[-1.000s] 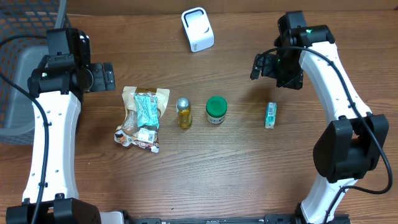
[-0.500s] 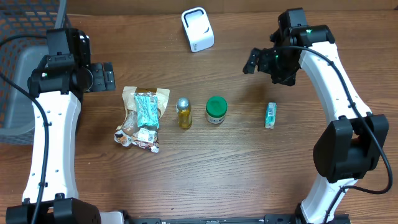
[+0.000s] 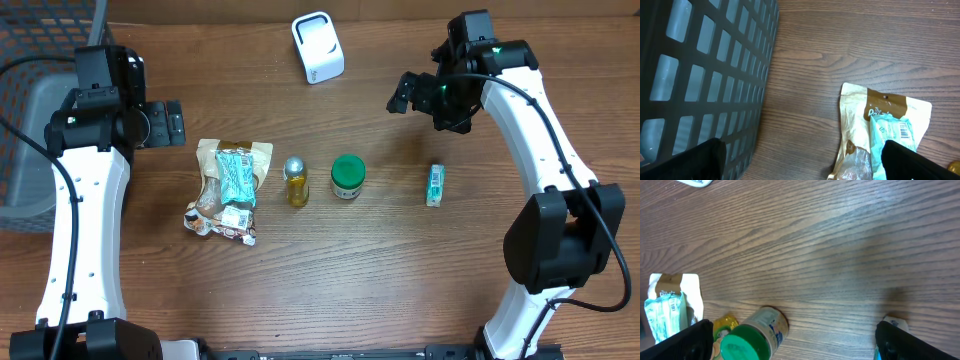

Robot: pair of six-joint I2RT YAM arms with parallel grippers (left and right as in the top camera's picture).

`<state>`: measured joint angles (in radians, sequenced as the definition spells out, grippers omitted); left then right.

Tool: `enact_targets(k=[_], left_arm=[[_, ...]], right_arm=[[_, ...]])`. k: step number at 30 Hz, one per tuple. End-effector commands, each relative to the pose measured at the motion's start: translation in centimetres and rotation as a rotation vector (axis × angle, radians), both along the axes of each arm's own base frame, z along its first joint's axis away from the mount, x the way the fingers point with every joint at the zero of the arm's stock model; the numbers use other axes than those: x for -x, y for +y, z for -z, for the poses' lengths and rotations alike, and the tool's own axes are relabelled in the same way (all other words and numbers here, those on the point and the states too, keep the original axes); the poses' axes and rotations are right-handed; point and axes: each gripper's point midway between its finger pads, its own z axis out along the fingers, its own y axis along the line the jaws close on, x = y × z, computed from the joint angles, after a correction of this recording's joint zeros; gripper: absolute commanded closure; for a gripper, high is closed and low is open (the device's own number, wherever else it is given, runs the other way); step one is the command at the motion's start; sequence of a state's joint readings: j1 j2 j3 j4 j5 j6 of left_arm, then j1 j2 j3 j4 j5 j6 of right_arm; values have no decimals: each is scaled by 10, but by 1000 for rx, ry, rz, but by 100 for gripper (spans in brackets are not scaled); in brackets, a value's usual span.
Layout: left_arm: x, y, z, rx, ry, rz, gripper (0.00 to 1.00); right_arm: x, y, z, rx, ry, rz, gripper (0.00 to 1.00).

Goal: Scan the item barcode
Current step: 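Move the right gripper left over the green-lidded jar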

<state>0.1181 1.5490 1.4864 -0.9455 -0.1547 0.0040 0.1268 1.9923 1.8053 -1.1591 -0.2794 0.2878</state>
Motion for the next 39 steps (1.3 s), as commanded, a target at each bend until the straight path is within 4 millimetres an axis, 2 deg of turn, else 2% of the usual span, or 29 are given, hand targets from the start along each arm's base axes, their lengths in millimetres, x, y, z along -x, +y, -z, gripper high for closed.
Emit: enact_targets(k=[1,9,13,18,23,26,30,39], left_arm=[[-2,1,-15,-19,-36,12,0],[-2,1,-15,-19,-36,12,0],[-2,1,-15,-19,-36,12,0],[-2,1,-15,-19,-36,12,0],[-2,1,-15,-19,-36,12,0],[-2,1,-15,-19,-36,12,1],[-2,1,-15,-19,-36,12,0],[-2,1,-15,-19,-36,12,0]], right_arm=[[1,7,-14,-37,-23,-15,0],[5,14,-15,-74,-4,-26,0],[12,23,-17,-116,18,-46,0],[22,44,-12,-109,37,-95,0],[35,65,0,-22,55,-123,0],[41,72,6,78,64,-74,0],[57,75,12,209,107,107,0],[78,114,13,200,119,132,0]])
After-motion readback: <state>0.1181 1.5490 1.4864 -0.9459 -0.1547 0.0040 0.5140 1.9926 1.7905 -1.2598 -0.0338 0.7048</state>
